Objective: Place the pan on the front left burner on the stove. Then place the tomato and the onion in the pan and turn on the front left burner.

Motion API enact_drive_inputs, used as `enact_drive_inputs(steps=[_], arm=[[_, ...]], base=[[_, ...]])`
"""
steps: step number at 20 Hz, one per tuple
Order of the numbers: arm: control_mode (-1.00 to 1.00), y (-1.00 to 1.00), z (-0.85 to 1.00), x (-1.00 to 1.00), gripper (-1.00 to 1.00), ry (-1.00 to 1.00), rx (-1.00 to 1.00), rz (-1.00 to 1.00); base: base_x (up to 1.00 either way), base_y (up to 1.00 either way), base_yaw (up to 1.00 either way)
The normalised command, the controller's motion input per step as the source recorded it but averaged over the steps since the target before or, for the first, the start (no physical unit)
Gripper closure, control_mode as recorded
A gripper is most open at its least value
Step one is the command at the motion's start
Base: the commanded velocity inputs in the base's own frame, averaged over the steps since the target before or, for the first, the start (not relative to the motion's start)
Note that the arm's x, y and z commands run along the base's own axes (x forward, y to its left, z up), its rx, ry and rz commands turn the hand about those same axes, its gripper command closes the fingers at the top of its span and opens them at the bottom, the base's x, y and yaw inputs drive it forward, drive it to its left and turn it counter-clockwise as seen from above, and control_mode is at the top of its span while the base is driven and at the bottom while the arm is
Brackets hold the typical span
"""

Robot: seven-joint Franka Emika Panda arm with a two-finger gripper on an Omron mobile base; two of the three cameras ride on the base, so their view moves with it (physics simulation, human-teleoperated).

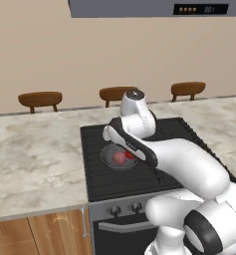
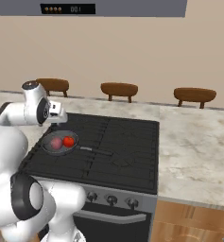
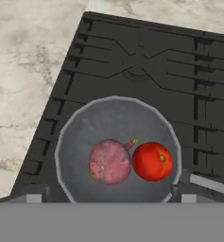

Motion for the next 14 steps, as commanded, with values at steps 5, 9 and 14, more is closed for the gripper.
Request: enact_drive_inputs(steps=[5,9,14], arm=[[-1.00,0.70,0.23,-0.58,-1.00,-0.01,0.00,0.00],[-1.00,0.70,0.09,-0.61,-1.00,-0.08,-0.06,0.00],[-1.00,0.62,0.00,-0.57,-1.00,-0.11,-0.17,0.00]], base=[[0.00,0.00,0.00],[0.00,0.00,0.00],[0.00,0.00,0.00]])
